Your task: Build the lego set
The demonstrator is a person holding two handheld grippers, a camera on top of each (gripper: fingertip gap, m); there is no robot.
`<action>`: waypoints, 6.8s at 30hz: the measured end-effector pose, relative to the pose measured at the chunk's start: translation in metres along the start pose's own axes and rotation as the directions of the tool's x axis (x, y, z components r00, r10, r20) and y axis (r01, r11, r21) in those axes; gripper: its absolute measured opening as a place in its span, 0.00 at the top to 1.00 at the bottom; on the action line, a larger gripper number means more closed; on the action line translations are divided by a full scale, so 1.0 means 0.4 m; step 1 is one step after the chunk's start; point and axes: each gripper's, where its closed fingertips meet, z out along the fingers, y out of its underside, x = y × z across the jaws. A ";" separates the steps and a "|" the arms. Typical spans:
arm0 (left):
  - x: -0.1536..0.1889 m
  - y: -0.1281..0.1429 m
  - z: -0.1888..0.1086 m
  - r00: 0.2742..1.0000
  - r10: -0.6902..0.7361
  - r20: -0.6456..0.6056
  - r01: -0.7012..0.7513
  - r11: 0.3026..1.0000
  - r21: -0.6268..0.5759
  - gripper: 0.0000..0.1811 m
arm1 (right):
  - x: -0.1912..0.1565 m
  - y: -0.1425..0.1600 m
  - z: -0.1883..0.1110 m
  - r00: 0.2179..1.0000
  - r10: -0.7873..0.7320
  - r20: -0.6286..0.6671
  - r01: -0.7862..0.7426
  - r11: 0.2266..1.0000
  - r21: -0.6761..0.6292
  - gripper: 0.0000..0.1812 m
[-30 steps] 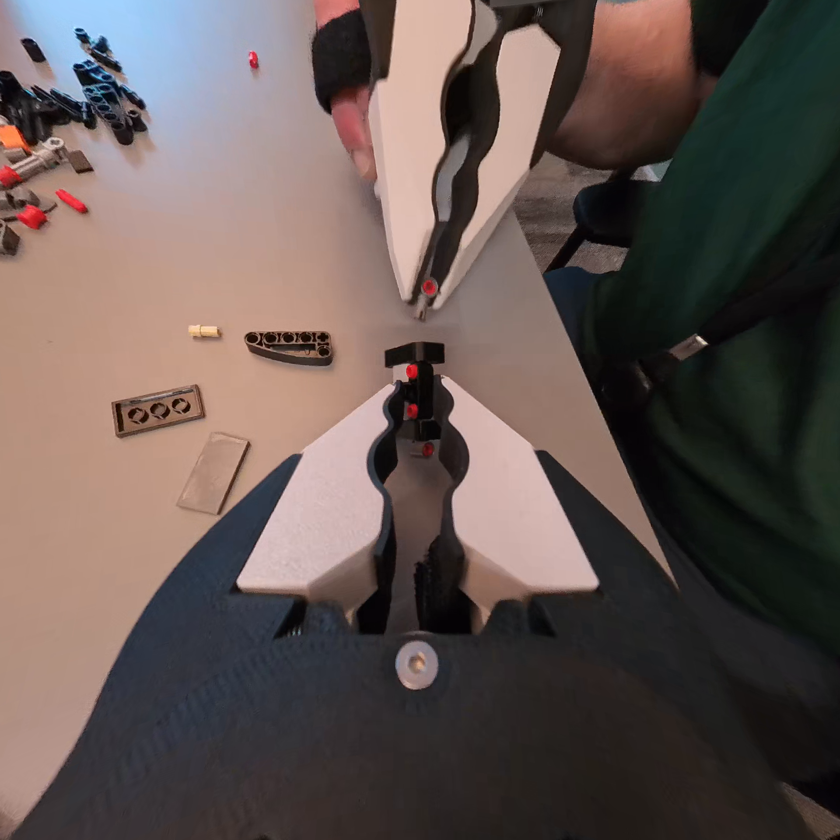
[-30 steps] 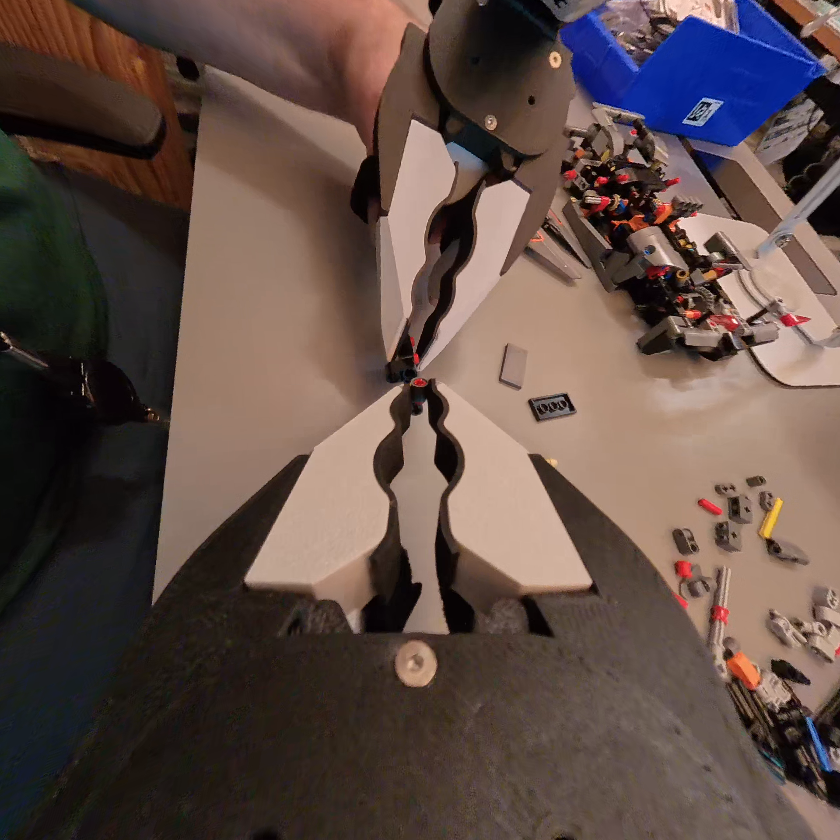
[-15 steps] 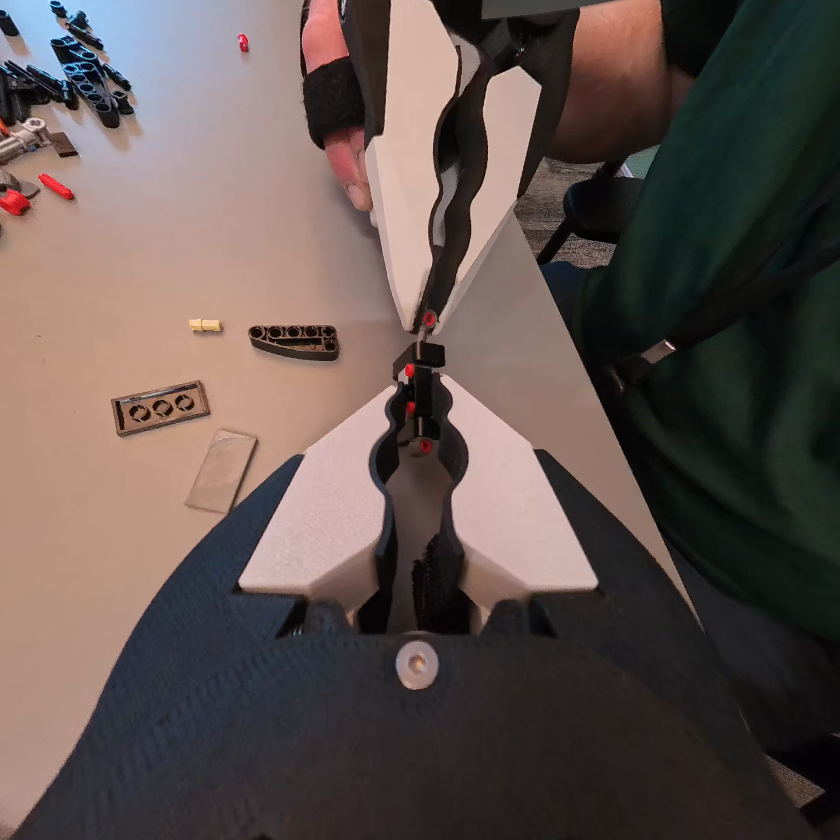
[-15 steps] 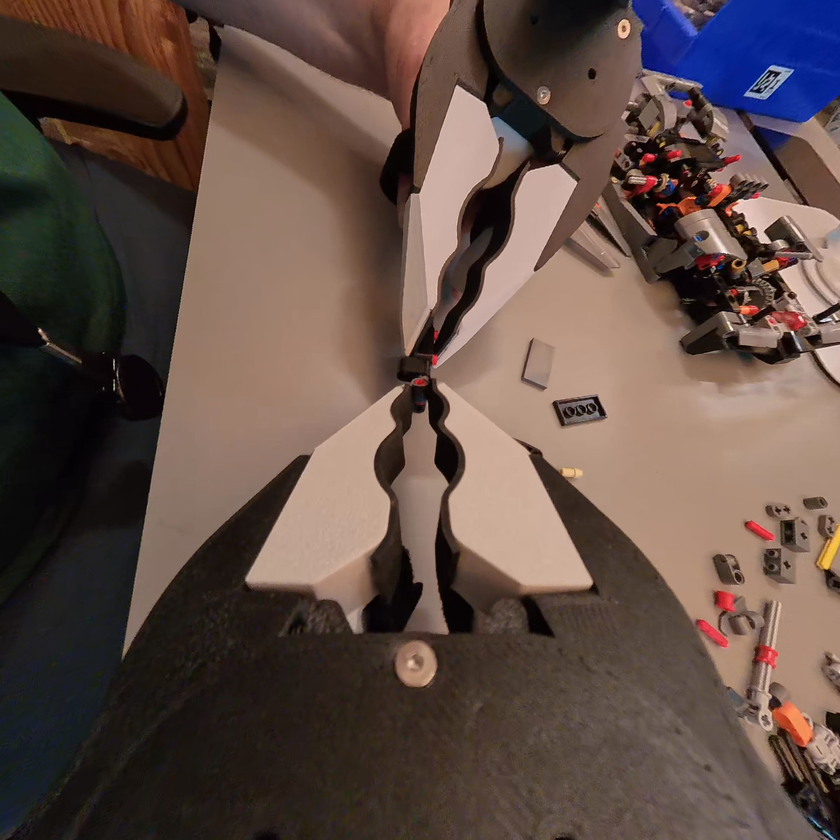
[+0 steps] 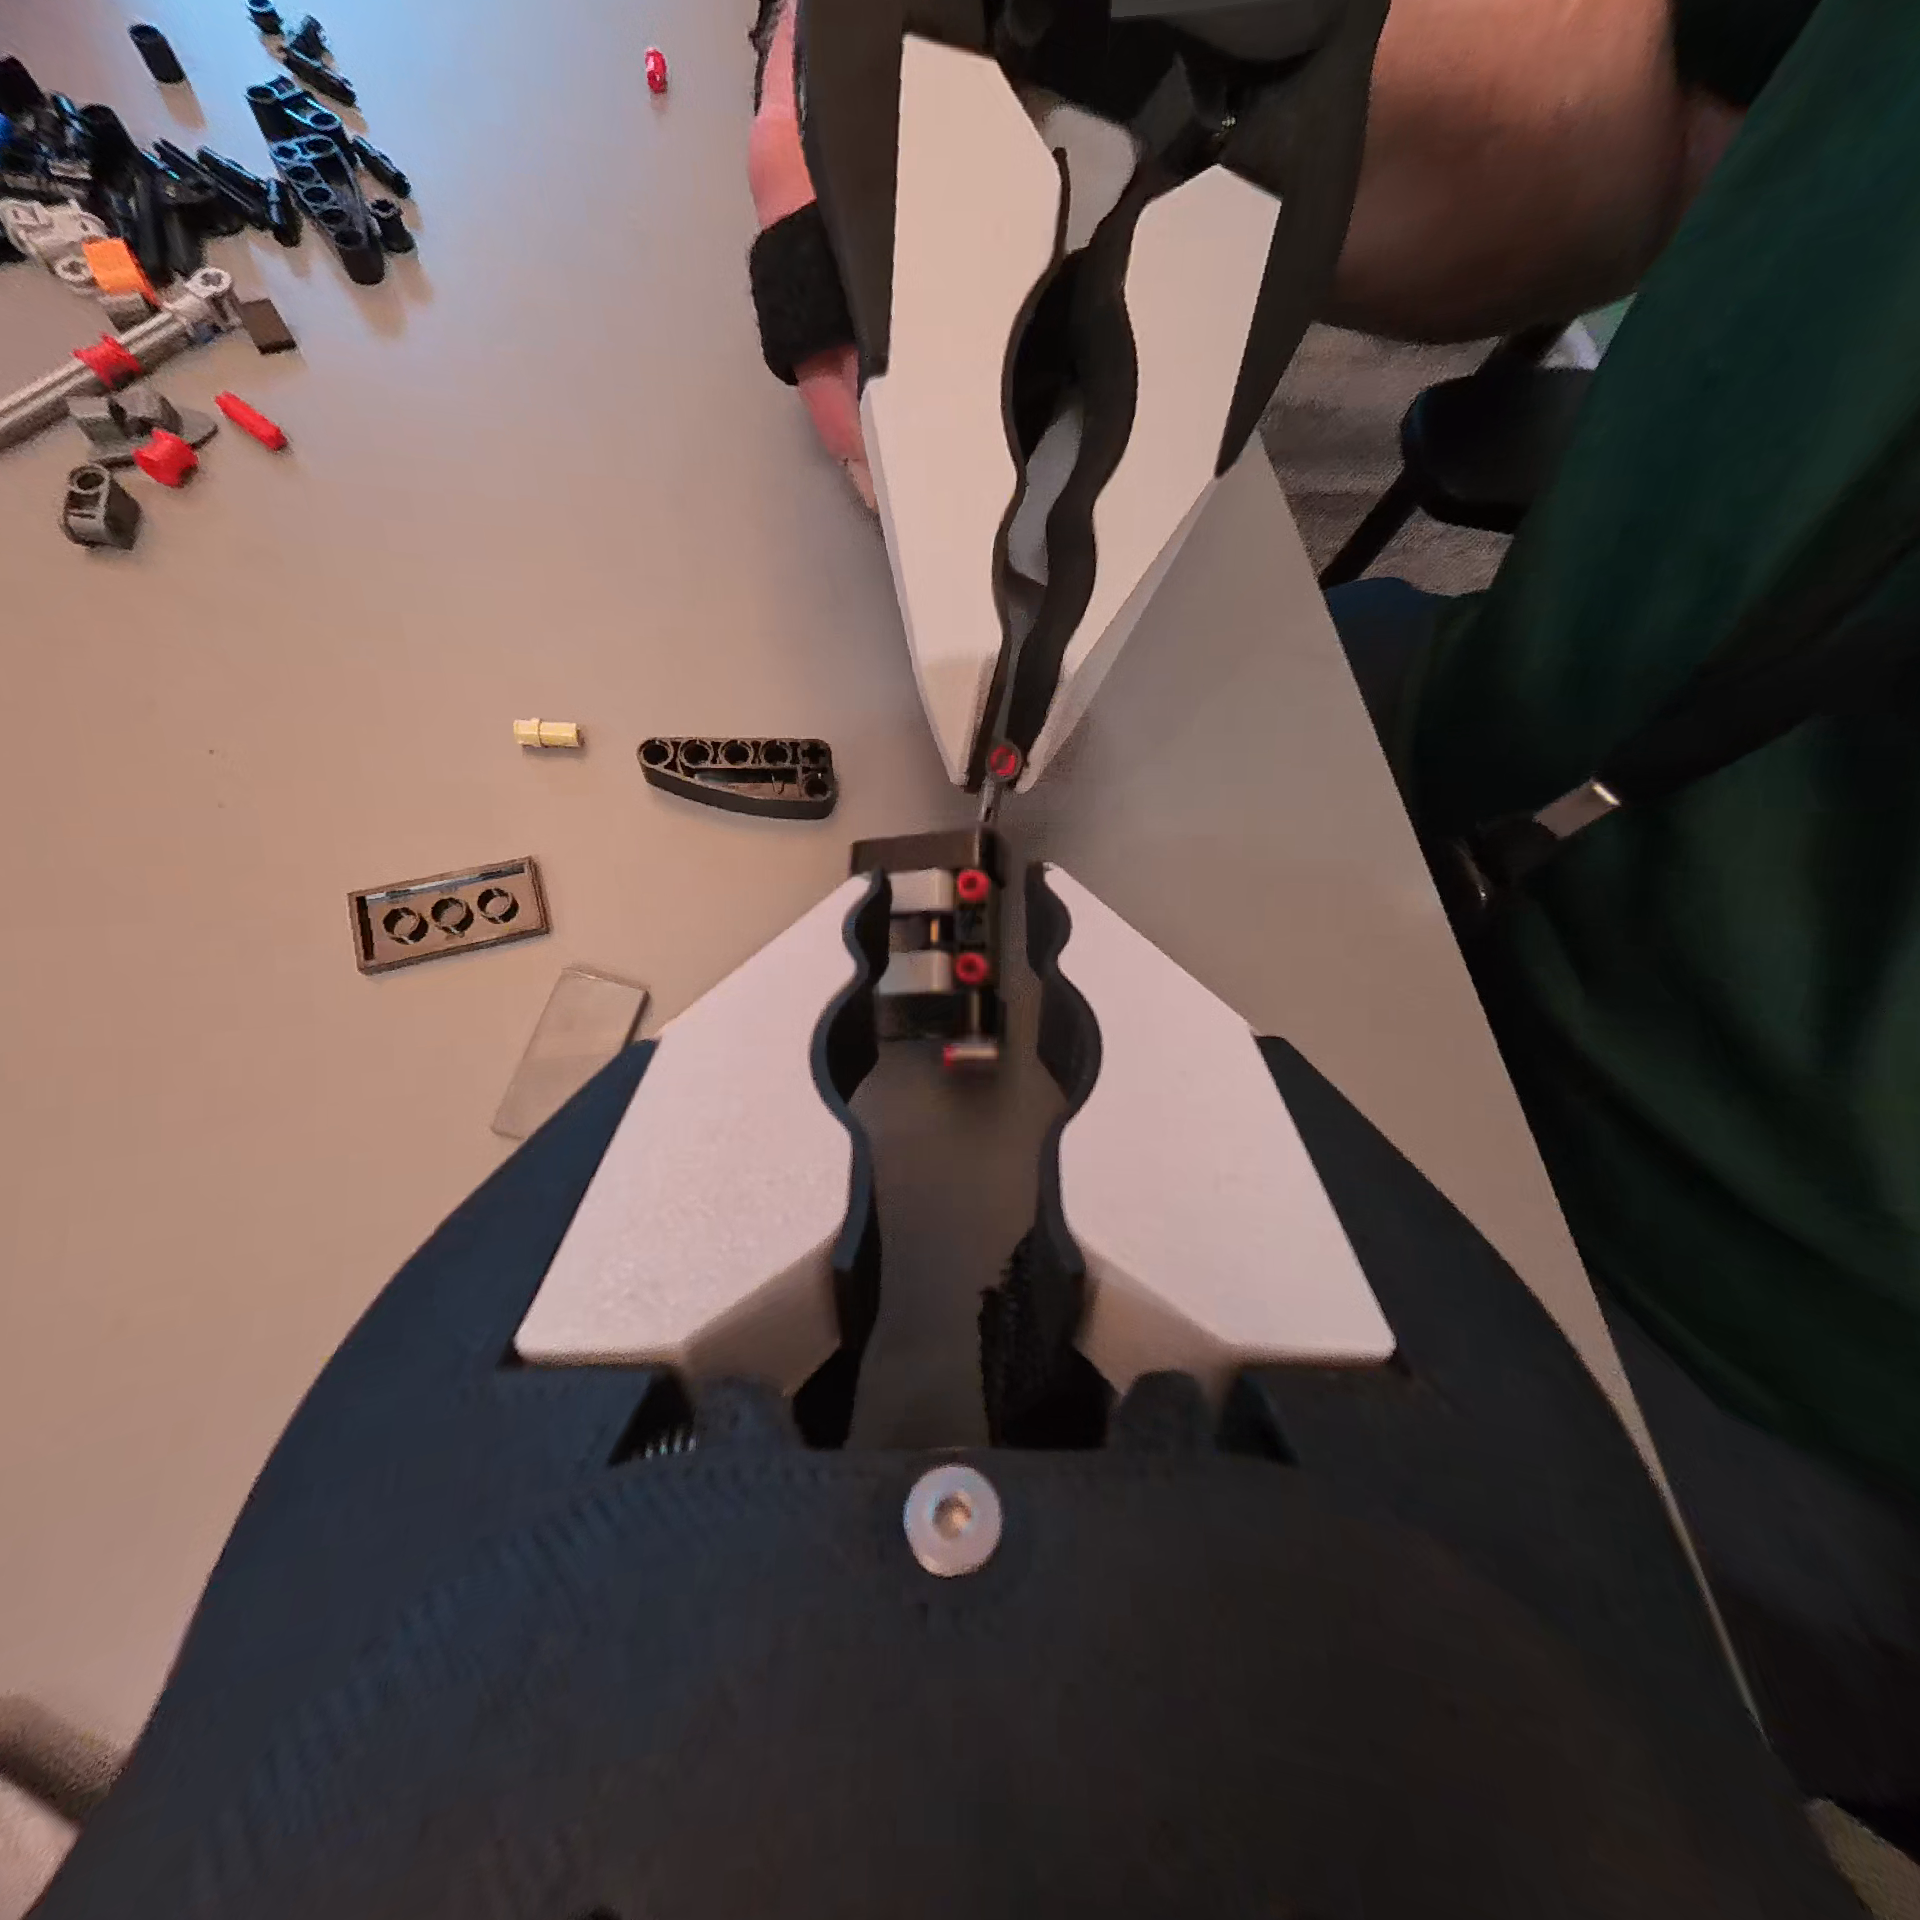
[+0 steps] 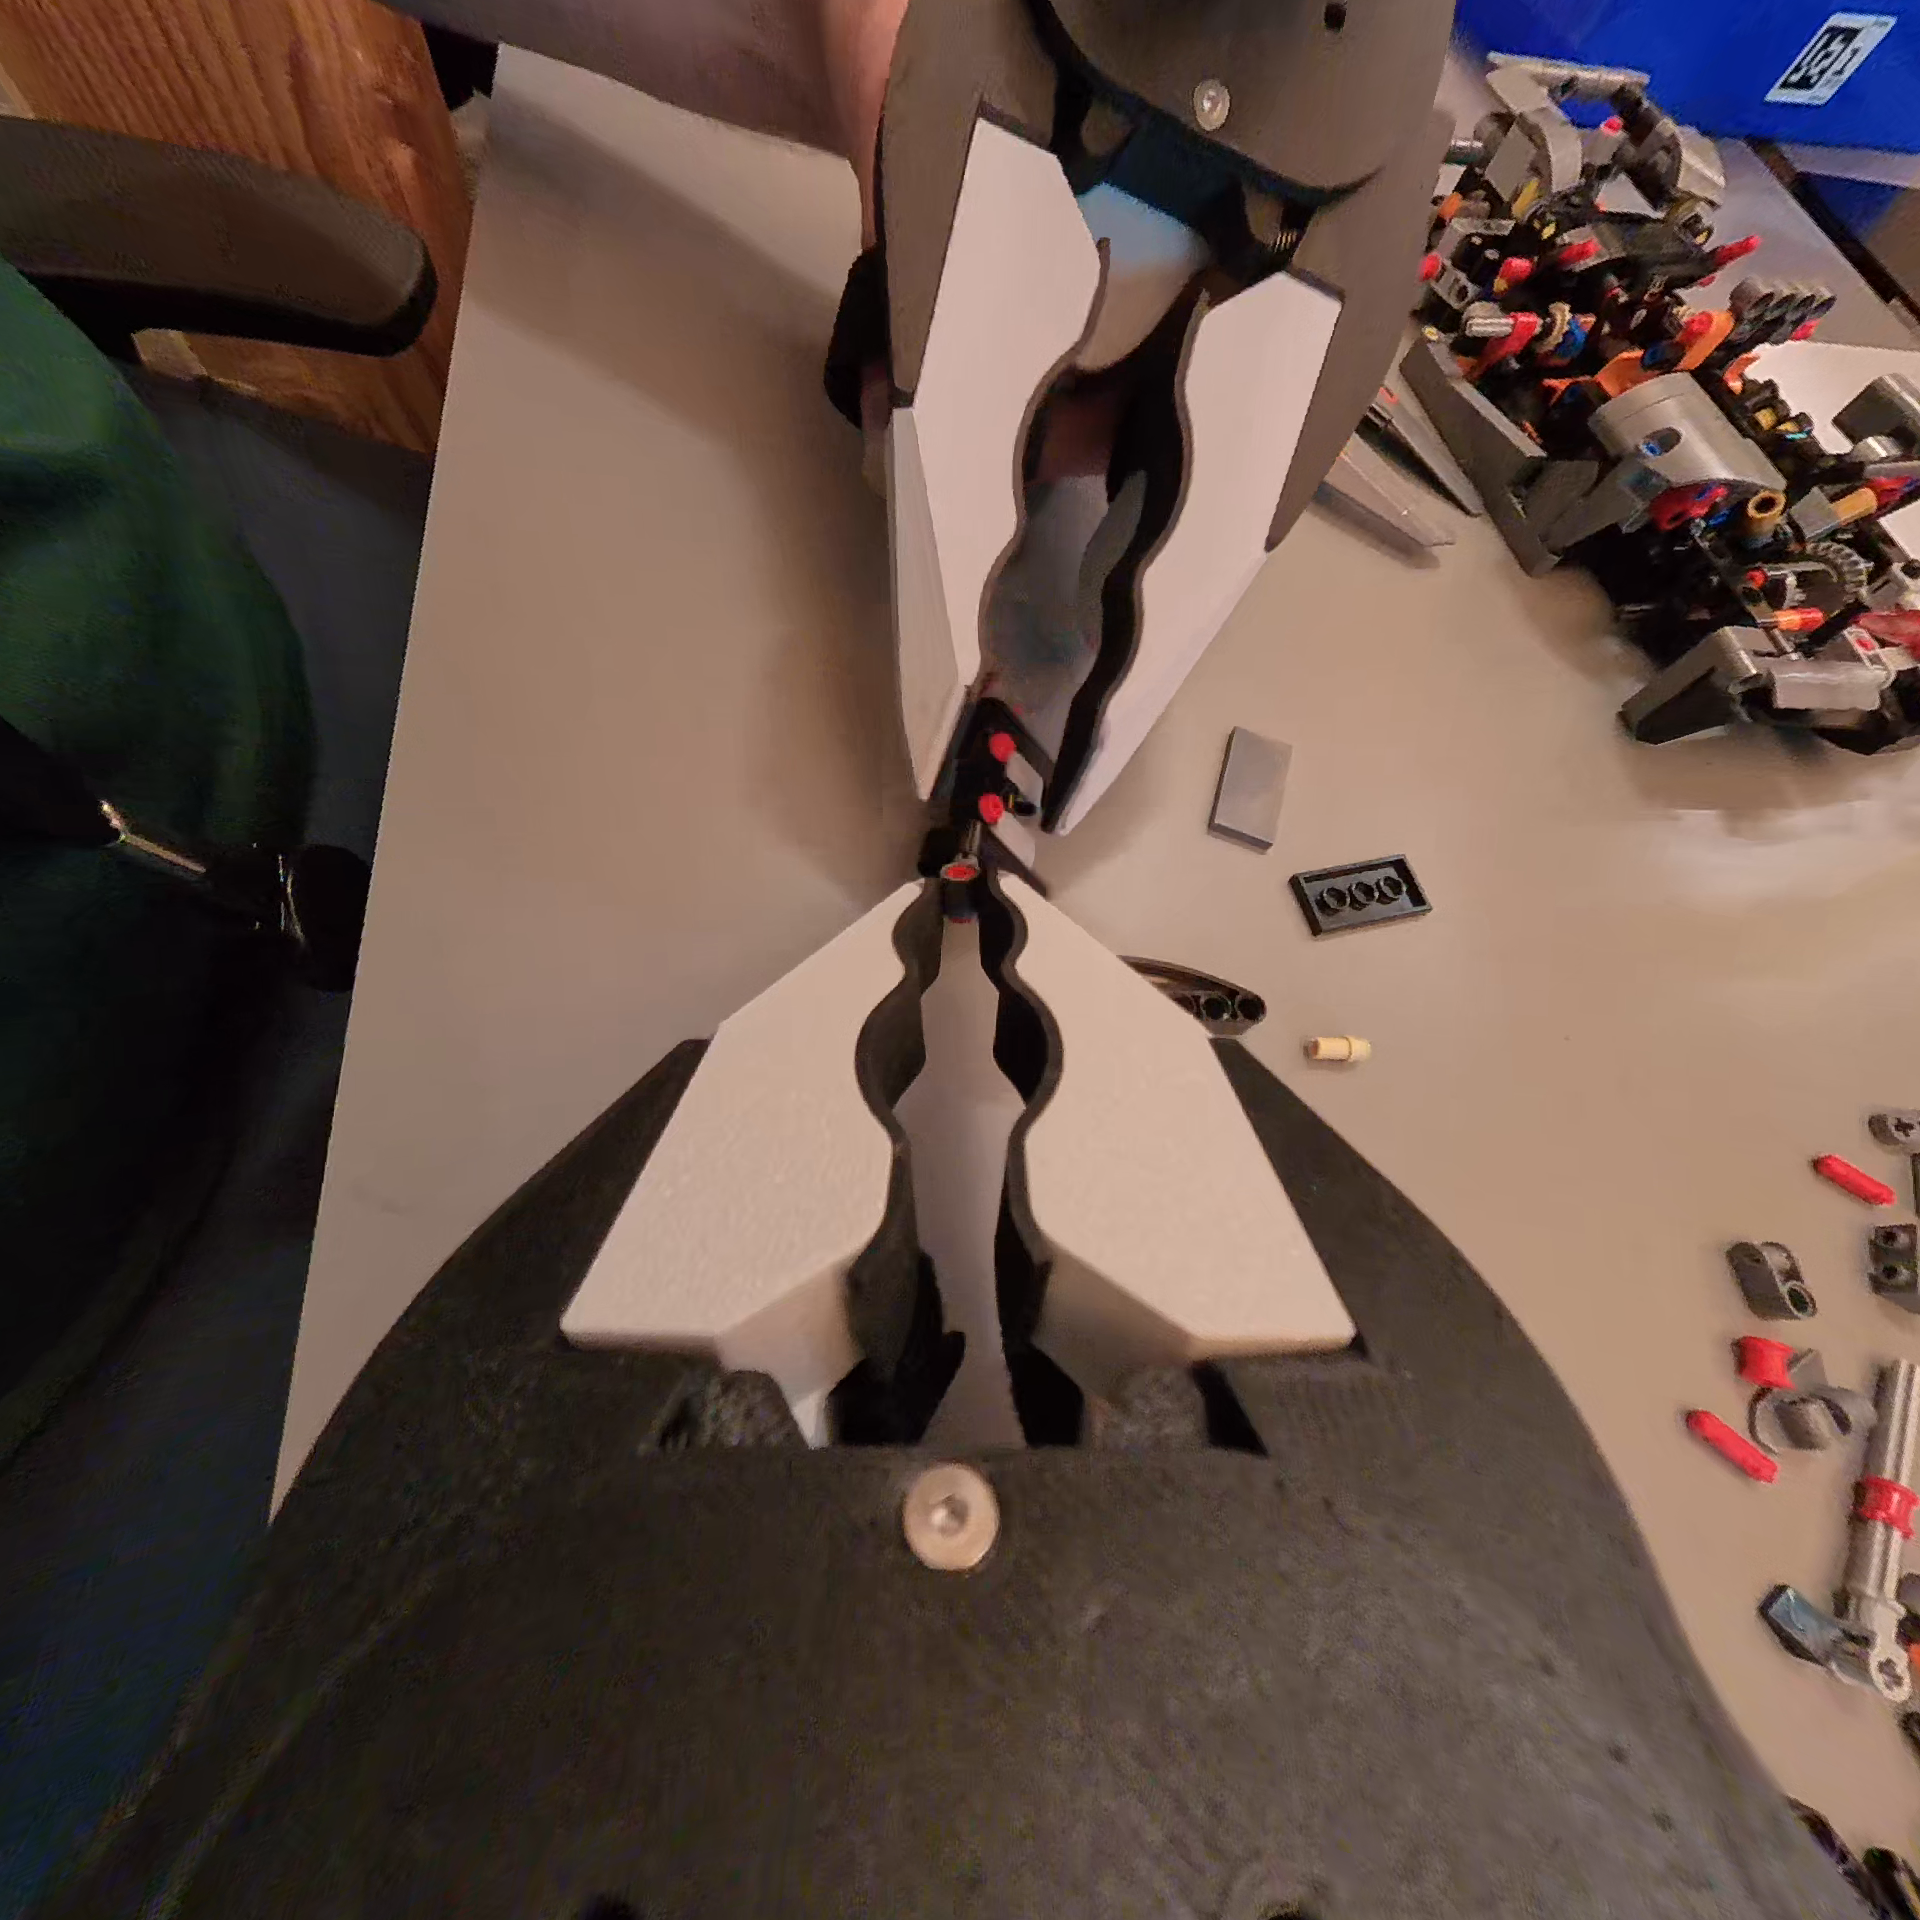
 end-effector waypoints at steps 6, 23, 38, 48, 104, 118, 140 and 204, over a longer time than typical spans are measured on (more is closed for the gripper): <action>-0.008 0.010 0.017 0.985 0.132 0.113 -0.115 0.982 -0.147 0.87 | 0.002 0.000 -0.001 1.000 -0.003 -0.005 0.003 1.000 0.002 0.97; -0.043 0.037 0.013 0.933 0.183 0.309 -0.062 0.930 -0.363 0.89 | 0.016 -0.008 -0.034 0.999 0.016 -0.032 -0.014 0.998 0.067 0.97; 0.064 -0.096 -0.021 0.989 -0.088 -0.123 0.116 0.962 0.248 0.89 | -0.013 -0.091 -0.092 0.998 0.008 0.058 -0.023 0.966 0.256 0.97; 0.068 -0.095 -0.021 0.975 -0.070 -0.209 0.123 0.959 0.255 0.89 | -0.016 -0.095 -0.090 0.996 -0.081 0.037 0.072 0.974 0.213 0.97; 0.049 -0.076 0.078 0.917 0.377 0.132 -0.320 0.891 -0.324 0.95 | -0.043 0.007 -0.111 0.989 -0.146 -0.003 0.143 0.972 -0.188 0.98; 0.029 -0.063 0.082 0.902 0.393 0.178 -0.322 0.888 -0.327 0.96 | -0.034 0.029 -0.092 0.997 -0.066 -0.031 0.064 0.996 -0.062 0.98; 0.034 -0.083 0.068 0.958 0.238 0.160 -0.238 0.971 -0.025 0.96 | -0.026 0.002 -0.099 1.000 -0.014 0.019 0.011 0.994 0.106 0.98; 0.050 0.048 0.023 0.895 0.133 0.427 -0.074 0.986 -0.151 0.85 | -0.083 0.032 0.013 0.951 -0.075 0.300 0.137 0.971 -0.195 0.64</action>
